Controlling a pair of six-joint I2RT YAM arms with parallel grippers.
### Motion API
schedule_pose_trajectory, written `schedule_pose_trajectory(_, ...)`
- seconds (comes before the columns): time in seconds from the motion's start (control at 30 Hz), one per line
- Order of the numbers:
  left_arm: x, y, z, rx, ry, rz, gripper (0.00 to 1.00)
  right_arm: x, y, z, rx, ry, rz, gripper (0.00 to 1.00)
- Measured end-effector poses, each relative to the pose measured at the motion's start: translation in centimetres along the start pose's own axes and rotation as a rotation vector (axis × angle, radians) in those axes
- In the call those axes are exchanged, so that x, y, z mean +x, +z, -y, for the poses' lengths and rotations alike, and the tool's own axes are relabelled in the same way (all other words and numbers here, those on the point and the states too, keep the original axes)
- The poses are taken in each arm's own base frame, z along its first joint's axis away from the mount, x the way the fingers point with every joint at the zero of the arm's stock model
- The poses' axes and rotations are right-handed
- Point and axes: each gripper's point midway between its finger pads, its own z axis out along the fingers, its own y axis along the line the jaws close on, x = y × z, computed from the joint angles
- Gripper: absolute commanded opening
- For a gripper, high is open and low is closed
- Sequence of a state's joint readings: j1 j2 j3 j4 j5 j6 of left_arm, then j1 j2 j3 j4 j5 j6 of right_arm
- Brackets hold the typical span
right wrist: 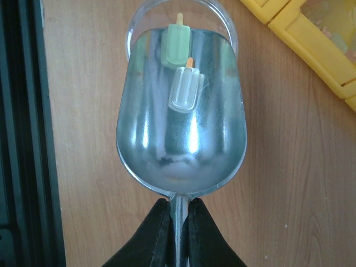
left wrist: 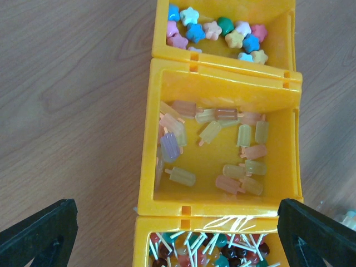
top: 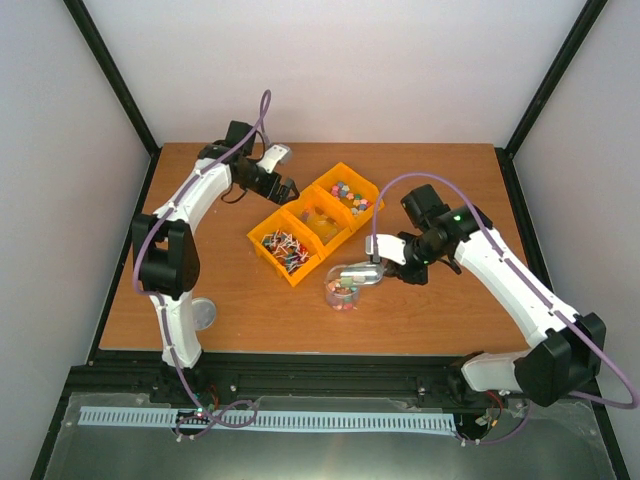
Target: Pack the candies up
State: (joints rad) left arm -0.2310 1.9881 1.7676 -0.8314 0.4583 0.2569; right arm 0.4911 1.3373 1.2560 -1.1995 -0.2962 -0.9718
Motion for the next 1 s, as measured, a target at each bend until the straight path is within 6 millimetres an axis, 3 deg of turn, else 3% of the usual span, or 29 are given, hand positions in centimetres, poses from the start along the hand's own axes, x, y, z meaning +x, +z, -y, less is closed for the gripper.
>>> schedule_pose_trajectory(0.3, 0.5, -0.3, -0.2, -0.024, -0.003, -0.009, 1.0, -0.4, -0.5, 0.9, 0.031, 0.015, -0.076, 0.03)
schedule_pose_trajectory(0.67, 1.0, -1.6, 0.5, -0.03, 0.011, -0.013, 1.0, 0.2, -1.0, 0.3, 0.031, 0.0, -0.143, 0.03)
schedule_pose_trajectory(1.0, 3.1, -4.3, 1.8, 0.0, 0.038, -0.057, 1.0, -1.5, -2.3, 3.1, 0.17, 0.109, -0.002, 0.03)
